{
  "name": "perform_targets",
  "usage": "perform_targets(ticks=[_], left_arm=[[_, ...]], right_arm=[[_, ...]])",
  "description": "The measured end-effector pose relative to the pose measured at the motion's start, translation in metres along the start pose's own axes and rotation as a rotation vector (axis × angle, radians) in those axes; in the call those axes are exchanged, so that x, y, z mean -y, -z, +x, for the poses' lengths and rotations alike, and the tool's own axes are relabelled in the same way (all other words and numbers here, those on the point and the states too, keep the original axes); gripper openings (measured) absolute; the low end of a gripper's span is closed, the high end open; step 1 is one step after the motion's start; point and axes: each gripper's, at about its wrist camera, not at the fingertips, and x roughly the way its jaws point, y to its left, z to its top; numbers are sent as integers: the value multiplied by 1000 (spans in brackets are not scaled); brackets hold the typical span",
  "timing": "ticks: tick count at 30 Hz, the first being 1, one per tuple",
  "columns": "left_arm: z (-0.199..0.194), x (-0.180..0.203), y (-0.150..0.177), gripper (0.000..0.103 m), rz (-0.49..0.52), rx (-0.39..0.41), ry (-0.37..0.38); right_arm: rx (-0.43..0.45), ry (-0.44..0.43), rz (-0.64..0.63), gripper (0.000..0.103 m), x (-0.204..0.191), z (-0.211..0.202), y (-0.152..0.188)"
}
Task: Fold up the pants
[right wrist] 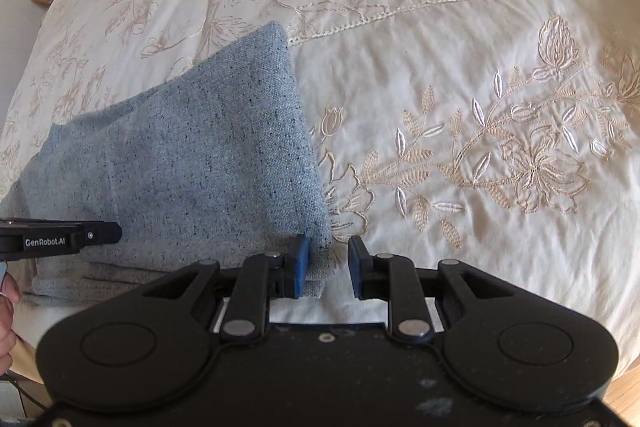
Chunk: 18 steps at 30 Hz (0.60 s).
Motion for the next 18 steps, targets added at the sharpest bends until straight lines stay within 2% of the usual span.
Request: perform_targets(ticks=[5,9,14,18], left_arm=[[-29,-29,22,28,-153,25,-38],[-45,-62,46,28,-279,35,-91],[-56,-105,65,28,-365,39,-167],[-64,-149,80,28,-406,64,-207]], right_arm=[[90,12,-82,24,-12,-29,-11],[120,14,-184,24,-31,-39,-19],[142,23,-317,26,-66,-40,-19],[150,36,-362,27,-96,-43,-12]])
